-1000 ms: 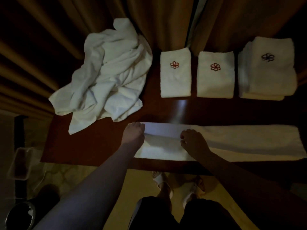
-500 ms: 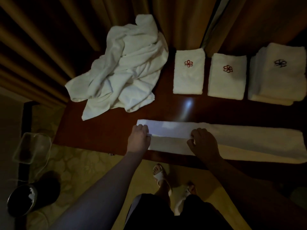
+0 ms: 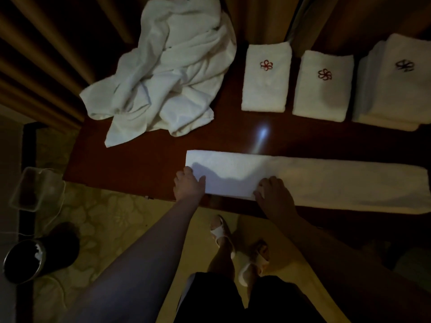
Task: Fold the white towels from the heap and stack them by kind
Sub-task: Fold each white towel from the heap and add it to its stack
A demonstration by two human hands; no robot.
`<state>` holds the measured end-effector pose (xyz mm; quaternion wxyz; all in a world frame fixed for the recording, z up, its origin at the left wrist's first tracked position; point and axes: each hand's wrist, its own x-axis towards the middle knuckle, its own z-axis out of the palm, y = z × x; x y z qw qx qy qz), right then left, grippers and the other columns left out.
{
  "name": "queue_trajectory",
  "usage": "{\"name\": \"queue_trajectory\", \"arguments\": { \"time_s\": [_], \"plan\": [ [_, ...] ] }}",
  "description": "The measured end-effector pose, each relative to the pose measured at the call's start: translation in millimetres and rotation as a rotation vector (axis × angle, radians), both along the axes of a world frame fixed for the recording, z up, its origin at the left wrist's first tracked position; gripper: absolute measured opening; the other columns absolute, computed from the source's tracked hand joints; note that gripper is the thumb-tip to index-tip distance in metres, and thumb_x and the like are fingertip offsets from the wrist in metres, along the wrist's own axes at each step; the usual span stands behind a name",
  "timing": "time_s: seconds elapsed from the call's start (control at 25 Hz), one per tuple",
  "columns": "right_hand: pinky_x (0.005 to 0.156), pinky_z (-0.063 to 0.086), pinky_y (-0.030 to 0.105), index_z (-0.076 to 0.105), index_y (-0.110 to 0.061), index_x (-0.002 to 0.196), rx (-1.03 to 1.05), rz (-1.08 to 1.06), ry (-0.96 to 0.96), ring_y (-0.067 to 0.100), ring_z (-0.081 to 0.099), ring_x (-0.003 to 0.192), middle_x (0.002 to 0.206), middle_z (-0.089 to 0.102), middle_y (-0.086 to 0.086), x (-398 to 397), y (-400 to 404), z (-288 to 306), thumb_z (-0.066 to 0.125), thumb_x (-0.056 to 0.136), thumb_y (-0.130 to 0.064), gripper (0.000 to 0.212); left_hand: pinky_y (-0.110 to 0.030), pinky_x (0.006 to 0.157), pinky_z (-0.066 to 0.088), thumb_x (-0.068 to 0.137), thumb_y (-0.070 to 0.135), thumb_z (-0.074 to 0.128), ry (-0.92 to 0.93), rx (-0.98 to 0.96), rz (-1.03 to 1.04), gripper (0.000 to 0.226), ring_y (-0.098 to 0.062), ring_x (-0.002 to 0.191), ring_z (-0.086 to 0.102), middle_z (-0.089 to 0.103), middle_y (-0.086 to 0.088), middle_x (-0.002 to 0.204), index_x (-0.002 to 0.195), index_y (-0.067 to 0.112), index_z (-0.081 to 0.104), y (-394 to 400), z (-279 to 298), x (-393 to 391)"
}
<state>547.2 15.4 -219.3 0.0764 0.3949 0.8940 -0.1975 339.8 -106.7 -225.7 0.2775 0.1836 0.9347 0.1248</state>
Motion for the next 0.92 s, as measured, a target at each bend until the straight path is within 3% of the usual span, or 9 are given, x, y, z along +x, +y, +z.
{"name": "queue_trajectory", "arguments": {
  "time_s": [0.12, 0.24, 0.32, 0.48, 0.56, 0.64, 0.76, 0.84, 0.92],
  "plan": [
    [0.087, 0.044, 0.037, 0.054, -0.007, 0.117, -0.098, -0.094, 0.056, 0.028, 0.046, 0.112, 0.118, 0.048, 0.012, -20.6, -4.3, 2.5, 0.054, 0.094, -0.028, 0.031, -0.048, 0.099, 0.039, 0.091, 0.046, 0.057, 0.019, 0.036, 0.235, 0.059, -0.036, 0.124, 0.042, 0.045, -0.017, 0.133, 0.132, 0.007, 0.040, 6.9, -8.7, -5.6],
    [0.096, 0.038, 0.032, 0.053, -0.007, 0.125, -0.285, -0.290, 0.260, 0.025, 0.047, 0.118, 0.124, 0.050, 0.011, -51.1, -13.5, 4.3, 0.055, 0.094, -0.024, 0.036, -0.047, 0.099, 0.041, 0.082, 0.050, 0.068, -0.041, -0.006, 0.264, 0.070, -0.037, 0.121, 0.046, 0.049, -0.018, 0.129, 0.128, 0.005, 0.042, 8.3, -21.0, -16.1],
    [0.096, 0.037, 0.032, 0.052, -0.010, 0.126, -0.433, -0.385, 0.248, 0.023, 0.047, 0.115, 0.122, 0.050, 0.008, -71.7, -14.4, 0.6, 0.053, 0.094, -0.026, 0.035, -0.048, 0.099, 0.043, 0.081, 0.047, 0.071, -0.120, -0.003, 0.297, 0.067, -0.038, 0.119, 0.049, 0.053, -0.018, 0.127, 0.126, 0.004, 0.046, 11.5, -26.6, -26.7],
    [0.078, 0.038, 0.032, 0.053, -0.017, 0.093, -0.538, -0.374, 0.188, 0.022, 0.044, 0.092, 0.091, 0.042, 0.002, -95.9, -10.4, -8.7, 0.054, 0.092, -0.029, 0.012, -0.046, 0.095, 0.043, 0.091, 0.034, 0.060, -0.064, -0.005, 0.215, 0.048, -0.038, 0.122, 0.044, 0.046, -0.019, 0.132, 0.127, 0.002, 0.051, 17.7, -23.7, -39.3],
    [0.060, 0.029, 0.029, 0.036, -0.022, 0.072, -0.568, -0.371, 0.216, 0.020, 0.038, 0.075, 0.074, 0.032, -0.002, -107.7, -8.1, -8.1, 0.055, 0.092, -0.029, 0.028, -0.044, 0.087, 0.046, 0.093, 0.023, 0.057, -0.063, 0.086, 0.267, 0.040, -0.038, 0.117, 0.049, 0.047, -0.019, 0.130, 0.126, 0.001, 0.050, 15.5, -20.3, -47.0],
    [0.056, 0.026, 0.028, 0.029, -0.023, 0.069, -0.613, -0.385, 0.207, 0.015, 0.033, 0.067, 0.070, 0.028, -0.004, -120.8, -5.7, -5.7, 0.056, 0.092, -0.031, 0.036, -0.036, 0.072, 0.044, 0.090, 0.015, 0.060, -0.093, 0.173, 0.358, 0.032, -0.034, 0.102, 0.057, 0.057, -0.017, 0.117, 0.118, 0.002, 0.052, 12.8, -12.6, -59.0],
    [0.055, 0.024, 0.023, 0.021, -0.033, 0.069, -0.741, -0.396, 0.187, 0.008, 0.029, 0.064, 0.071, 0.023, -0.009, -138.3, -8.4, -4.9, 0.055, 0.093, -0.037, 0.042, -0.031, 0.069, 0.041, 0.079, 0.005, 0.070, -0.185, 0.365, 0.511, 0.044, -0.025, 0.090, 0.057, 0.058, -0.010, 0.106, 0.118, 0.005, 0.049, 10.8, -0.3, -78.9],
    [0.060, 0.030, 0.028, 0.031, -0.029, 0.069, -0.777, -0.411, 0.194, 0.014, 0.038, 0.070, 0.073, 0.031, -0.006, -146.3, -4.9, -3.5, 0.055, 0.094, -0.031, 0.034, -0.030, 0.068, 0.042, 0.076, 0.004, 0.070, -0.229, 0.459, 0.542, 0.046, -0.024, 0.090, 0.058, 0.058, -0.008, 0.103, 0.119, 0.005, 0.052, 10.2, 6.7, -86.1],
    [0.079, 0.037, 0.033, 0.055, -0.016, 0.092, -0.970, -0.583, 0.168, 0.028, 0.049, 0.098, 0.094, 0.050, 0.016, -153.1, 0.4, -10.0, 0.053, 0.094, -0.020, 0.005, -0.029, 0.060, 0.042, 0.077, 0.008, 0.068, -0.315, 0.528, 0.552, 0.027, -0.026, 0.080, 0.060, 0.063, -0.008, 0.090, 0.104, 0.004, 0.061, 7.8, 16.8, -87.7]
  ]
}}
